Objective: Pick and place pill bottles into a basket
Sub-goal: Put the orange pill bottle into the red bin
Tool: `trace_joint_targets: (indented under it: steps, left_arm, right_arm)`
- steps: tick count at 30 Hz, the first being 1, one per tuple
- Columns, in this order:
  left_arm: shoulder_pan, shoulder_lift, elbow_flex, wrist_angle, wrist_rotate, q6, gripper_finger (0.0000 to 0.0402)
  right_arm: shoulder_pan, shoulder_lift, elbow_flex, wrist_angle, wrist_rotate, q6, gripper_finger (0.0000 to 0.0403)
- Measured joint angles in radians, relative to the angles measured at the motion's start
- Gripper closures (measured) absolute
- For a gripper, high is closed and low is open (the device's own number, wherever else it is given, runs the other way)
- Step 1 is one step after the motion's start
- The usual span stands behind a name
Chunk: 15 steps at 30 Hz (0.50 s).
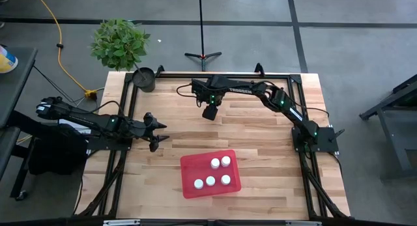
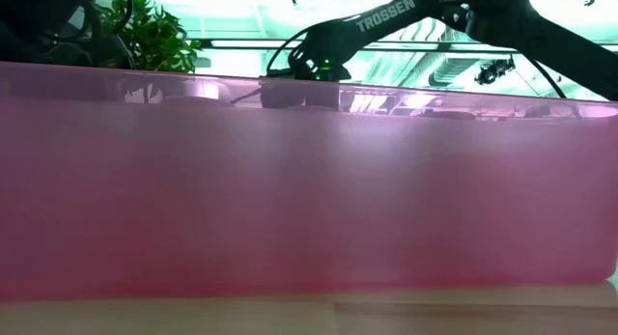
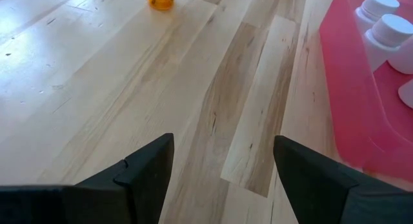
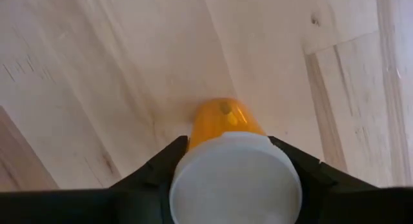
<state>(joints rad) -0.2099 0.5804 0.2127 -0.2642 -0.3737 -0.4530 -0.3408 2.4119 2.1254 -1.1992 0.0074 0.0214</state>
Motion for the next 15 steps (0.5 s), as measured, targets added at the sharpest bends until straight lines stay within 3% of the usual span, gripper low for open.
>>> trace_joint_targets:
  steps: [8,15]
  left_arm:
    - [0.000,0.000,0.000,0.000,0.000,0.000,0.0103]
    - [0.000,0.000,0.000,0.000,0.000,0.000,0.0103]
  right_arm:
    - [0.003,0.000,0.032,-0.030,0.002,-0.016,0.0225]
    - [0.026,-0.001,0.185,-0.089,-0.010,-0.022,0.0225]
